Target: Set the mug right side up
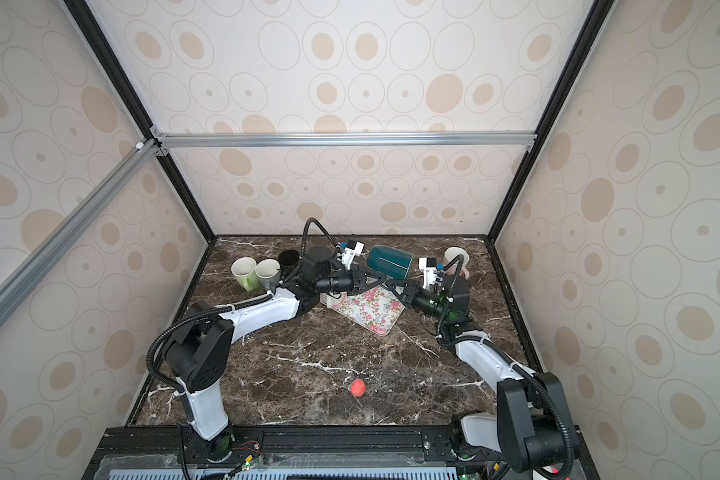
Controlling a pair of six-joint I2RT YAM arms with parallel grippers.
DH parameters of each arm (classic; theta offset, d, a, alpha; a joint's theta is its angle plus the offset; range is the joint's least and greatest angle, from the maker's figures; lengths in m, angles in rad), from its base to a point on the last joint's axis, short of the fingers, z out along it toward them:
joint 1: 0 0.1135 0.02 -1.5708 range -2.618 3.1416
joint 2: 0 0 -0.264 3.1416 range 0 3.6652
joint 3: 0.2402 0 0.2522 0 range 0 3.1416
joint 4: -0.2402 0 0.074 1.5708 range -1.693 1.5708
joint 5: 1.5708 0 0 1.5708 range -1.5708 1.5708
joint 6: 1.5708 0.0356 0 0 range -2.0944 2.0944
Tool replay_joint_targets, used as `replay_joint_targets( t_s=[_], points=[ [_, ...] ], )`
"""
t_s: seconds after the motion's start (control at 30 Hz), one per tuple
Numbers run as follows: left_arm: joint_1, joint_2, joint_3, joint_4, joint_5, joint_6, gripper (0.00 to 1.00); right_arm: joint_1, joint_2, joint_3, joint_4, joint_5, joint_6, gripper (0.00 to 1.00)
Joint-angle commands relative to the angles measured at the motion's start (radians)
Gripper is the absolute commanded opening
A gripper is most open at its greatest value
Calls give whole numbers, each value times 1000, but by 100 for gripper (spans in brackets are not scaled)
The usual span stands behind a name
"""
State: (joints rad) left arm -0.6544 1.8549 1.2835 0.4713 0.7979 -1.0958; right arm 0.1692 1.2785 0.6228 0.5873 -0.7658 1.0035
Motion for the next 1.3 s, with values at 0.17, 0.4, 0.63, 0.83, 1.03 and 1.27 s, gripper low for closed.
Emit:
replay_joint_targets(
  t_s=[0.17, 0.4, 0.63, 0.83, 1.03, 1.27],
  points=[
    [-37, -27, 56, 76, 67, 28, 0, 24, 6, 54, -7, -10, -21, 1],
    [-36, -1, 78, 55, 70, 33, 0, 24, 19, 43, 25, -14, -20, 0],
    [-32, 13, 80, 79, 70, 13, 0, 26, 28, 44, 30, -6, -28, 0],
    [-19, 11, 62, 98, 56, 4, 30, 26, 40, 38, 9, 30, -27, 0],
    [17, 8, 2, 158, 43, -27, 83, 23, 130, 33, 7, 63, 27, 0],
    [33, 0, -43, 178, 43, -36, 98, 25, 247, 29, 178, 21, 126, 0]
  ],
)
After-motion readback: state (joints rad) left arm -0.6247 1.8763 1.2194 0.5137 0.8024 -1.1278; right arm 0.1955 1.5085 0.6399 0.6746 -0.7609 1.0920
